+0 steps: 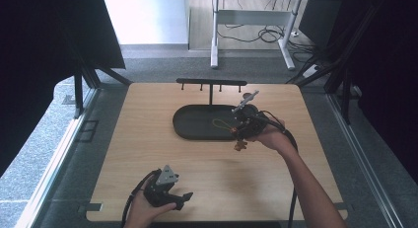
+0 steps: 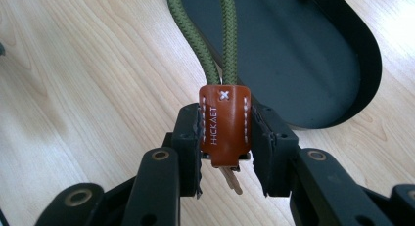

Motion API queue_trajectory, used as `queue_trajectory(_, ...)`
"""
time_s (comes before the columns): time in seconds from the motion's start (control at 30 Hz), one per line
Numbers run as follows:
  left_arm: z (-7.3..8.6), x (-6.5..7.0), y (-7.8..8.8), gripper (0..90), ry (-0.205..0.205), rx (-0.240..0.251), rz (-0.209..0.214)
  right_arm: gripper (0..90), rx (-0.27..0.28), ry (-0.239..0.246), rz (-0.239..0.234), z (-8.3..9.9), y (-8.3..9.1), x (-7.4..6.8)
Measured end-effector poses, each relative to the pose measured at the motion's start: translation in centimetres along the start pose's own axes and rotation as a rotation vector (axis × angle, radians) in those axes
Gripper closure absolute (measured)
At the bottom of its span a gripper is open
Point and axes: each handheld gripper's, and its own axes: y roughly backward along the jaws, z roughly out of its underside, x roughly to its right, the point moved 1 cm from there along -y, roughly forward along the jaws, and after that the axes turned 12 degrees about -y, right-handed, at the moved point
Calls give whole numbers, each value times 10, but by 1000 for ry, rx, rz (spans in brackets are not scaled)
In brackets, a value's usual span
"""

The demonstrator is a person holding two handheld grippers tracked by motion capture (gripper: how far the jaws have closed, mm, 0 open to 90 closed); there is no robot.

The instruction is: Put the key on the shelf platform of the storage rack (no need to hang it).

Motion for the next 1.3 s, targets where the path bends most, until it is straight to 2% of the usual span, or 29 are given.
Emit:
queue_trajectory(0.67,0,0,3,222,-1,8,-2,666,-29,-6,9,-24,-15,8)
queue_trajectory(1.13,-2,2,2,223,-7,7,4,666,-40,-14,12,-33,-32,12)
queue_trajectory(1.3,-2,2,2,223,-8,8,7,666,-50,-29,16,-43,-39,16)
